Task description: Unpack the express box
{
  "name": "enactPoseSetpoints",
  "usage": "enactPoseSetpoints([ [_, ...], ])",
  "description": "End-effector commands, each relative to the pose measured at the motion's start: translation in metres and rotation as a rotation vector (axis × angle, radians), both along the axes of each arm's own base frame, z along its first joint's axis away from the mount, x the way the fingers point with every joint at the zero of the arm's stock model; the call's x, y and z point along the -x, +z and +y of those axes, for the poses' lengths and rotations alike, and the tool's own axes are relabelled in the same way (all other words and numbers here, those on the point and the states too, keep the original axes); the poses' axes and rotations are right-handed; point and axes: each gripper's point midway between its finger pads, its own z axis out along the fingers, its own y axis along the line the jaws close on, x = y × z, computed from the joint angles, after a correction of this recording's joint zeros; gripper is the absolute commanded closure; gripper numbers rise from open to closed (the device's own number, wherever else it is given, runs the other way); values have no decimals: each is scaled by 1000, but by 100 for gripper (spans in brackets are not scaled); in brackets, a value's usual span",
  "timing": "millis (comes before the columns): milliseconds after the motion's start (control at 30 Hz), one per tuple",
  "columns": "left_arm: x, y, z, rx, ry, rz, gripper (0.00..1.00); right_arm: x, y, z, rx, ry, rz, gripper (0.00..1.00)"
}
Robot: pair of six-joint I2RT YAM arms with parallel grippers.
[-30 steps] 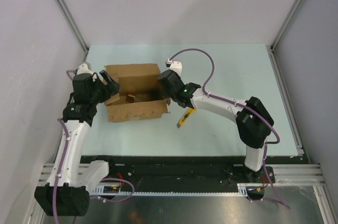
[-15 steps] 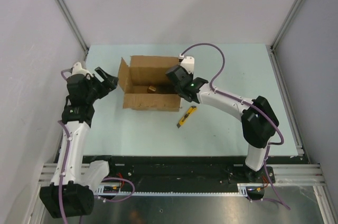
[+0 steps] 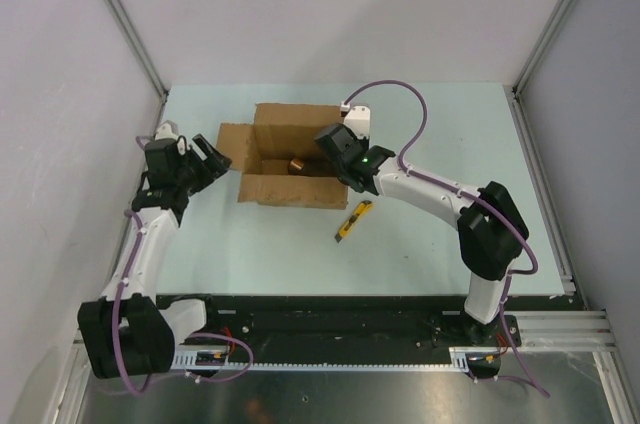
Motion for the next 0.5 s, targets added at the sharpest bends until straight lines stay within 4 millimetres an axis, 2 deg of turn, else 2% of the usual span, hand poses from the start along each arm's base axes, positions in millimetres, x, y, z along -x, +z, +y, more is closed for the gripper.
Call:
enactPoseSetpoints([
  [0, -19, 10, 3, 2, 1, -51, 20, 1, 15, -6, -2, -11, -26, 100],
  [233, -35, -8, -10, 39, -65, -20, 22, 4, 10, 5, -18, 26, -11, 100],
  [467, -45, -6, -24, 22, -139, -43, 22, 4, 11, 13, -28, 50, -19, 99],
])
